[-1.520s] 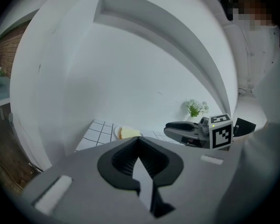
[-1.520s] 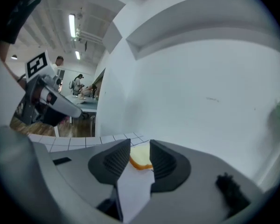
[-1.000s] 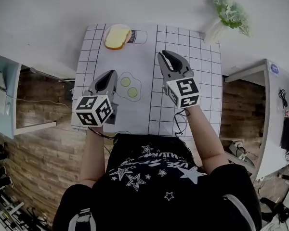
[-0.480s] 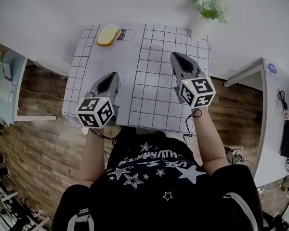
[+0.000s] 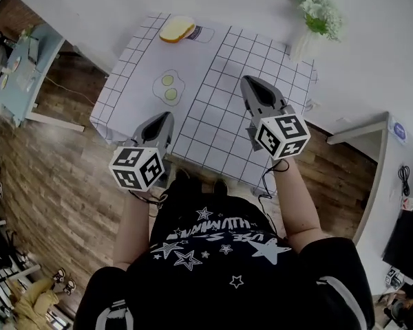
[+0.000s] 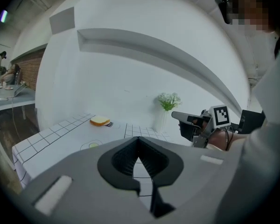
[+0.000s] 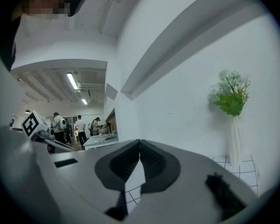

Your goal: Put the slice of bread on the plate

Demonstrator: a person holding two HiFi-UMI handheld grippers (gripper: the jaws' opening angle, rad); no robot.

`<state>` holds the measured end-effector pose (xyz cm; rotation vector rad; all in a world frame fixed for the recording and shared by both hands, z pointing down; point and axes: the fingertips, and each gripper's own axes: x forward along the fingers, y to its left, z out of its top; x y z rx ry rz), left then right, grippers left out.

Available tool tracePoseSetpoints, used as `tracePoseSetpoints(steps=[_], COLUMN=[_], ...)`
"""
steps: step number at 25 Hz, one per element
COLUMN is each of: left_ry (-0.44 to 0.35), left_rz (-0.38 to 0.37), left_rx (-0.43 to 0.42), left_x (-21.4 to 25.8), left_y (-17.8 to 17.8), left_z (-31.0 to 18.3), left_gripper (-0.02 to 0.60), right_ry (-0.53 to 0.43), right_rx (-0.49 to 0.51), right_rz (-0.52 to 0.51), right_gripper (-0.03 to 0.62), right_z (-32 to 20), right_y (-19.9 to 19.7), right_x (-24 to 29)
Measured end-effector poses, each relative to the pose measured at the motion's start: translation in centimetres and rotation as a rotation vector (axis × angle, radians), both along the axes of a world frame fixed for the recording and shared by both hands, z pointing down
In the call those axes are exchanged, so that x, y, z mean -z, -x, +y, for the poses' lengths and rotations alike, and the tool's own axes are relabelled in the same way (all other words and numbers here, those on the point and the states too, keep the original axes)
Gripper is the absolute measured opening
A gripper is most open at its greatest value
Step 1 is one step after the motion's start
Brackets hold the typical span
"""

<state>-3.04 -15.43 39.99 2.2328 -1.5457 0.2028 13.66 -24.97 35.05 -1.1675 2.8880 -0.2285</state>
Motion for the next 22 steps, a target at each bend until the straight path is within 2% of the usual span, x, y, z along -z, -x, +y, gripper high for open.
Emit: tracePoseSetpoints(steps=[7, 13, 17, 22], left_ry=[0.015, -0.025, -0.058, -0.061], left_rz=[-0.006, 0.011, 0.018, 0.047], left_rx=[0.082, 0.117, 0.145, 0.2], left_x=[-0.7, 0.1, 1.0, 1.2], left_y=[1.8, 3.2, 4.9, 6.8], left_z=[3.0, 6.4, 10.1, 16.0], left_gripper=[0.008, 0.008, 0.008, 0.008], right_ry=[0.006, -0.007, 0.004, -0.02], right_rx=[0.094, 0.155, 0.192, 0.274], right_rz=[-0.041, -0.003, 0.031, 0.057], right_gripper=[0.015, 0.014, 0.015, 0.014], right_z=[1.8, 5.0, 8.7, 15.2], right_y=[3.4, 6.7, 9.8, 12.9], right_x=[-0.3, -0.1, -0.2, 0.8])
